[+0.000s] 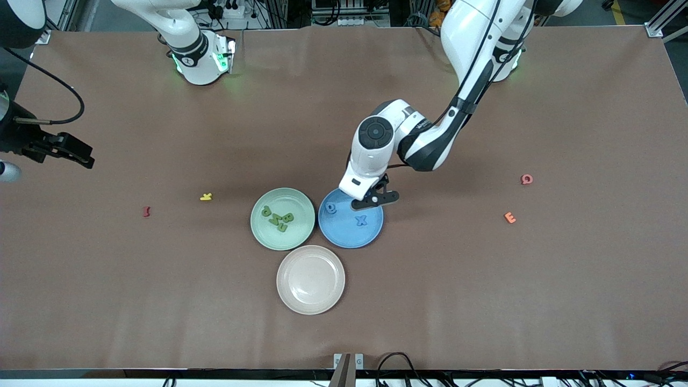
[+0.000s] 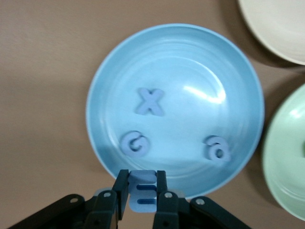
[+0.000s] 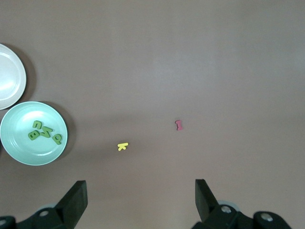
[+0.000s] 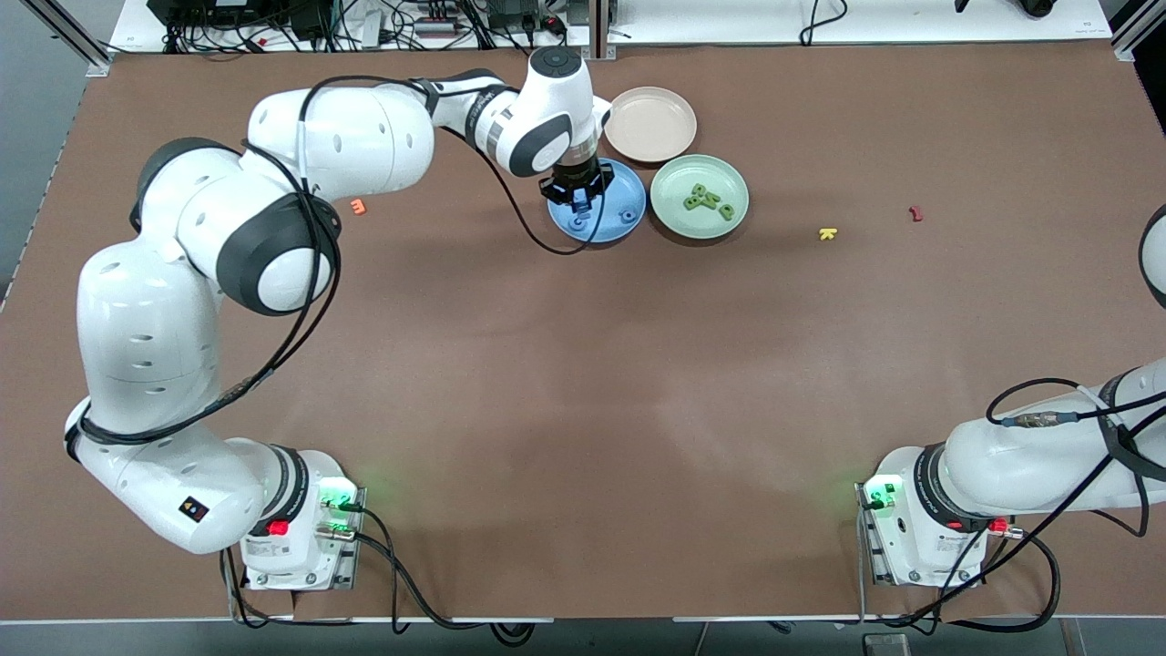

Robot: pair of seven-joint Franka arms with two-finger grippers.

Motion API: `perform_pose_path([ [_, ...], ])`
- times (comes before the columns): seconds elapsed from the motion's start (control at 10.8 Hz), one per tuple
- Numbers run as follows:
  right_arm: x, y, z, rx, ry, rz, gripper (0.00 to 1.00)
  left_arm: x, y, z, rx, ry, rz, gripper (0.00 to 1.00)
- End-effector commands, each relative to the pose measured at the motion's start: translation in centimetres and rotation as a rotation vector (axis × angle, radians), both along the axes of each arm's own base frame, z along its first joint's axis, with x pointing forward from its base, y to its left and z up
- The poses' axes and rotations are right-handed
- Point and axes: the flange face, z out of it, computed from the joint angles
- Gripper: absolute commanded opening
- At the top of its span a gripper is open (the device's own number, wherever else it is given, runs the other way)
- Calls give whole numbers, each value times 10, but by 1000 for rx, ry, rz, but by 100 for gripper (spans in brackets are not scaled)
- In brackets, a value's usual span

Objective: Sort letters by color into matching plates
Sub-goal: 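Open the left gripper to drop the E onto the blue plate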

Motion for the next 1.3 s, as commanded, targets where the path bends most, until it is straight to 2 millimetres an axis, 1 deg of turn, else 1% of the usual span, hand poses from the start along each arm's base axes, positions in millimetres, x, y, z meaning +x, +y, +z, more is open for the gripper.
perform_pose_path([
  [0.0, 2, -2, 5, 2, -13, 88, 100, 1, -21, 11, -76, -36, 60, 29],
  [0.09, 2, -2, 5, 2, -13, 87, 100, -1, -23, 11, -72, -43, 53, 99],
  [0.19, 2, 0, 5, 2, -13, 91, 100, -5, -27, 15, -74, -47, 46, 100],
  [0.28, 2, 2, 5, 0, -13, 99, 100, 2, -19, 18, -67, -48, 51, 100],
  [0.46, 3, 3, 5, 2, -18, 101, 100, 20, 12, 12, -10, -11, 58, 100],
  [0.56, 3, 3, 5, 2, -18, 101, 100, 29, 28, 16, 17, 9, 29, 100],
  [0.74, 3, 5, 5, 2, -19, 104, 100, 52, 68, 31, 50, 39, 1, 100],
  [0.83, 3, 5, 5, 2, -21, 104, 100, 62, 88, 33, 65, 59, -1, 100],
  [1.02, 3, 5, 5, 2, -19, 104, 100, 83, 139, 30, 97, 113, -34, 100],
  [1.11, 3, 4, 5, 2, -21, 104, 100, 93, 163, 36, 102, 130, -52, 100],
  [1.21, 3, 3, 6, 0, -22, 103, 100, 94, 183, 40, 109, 150, -71, 100],
])
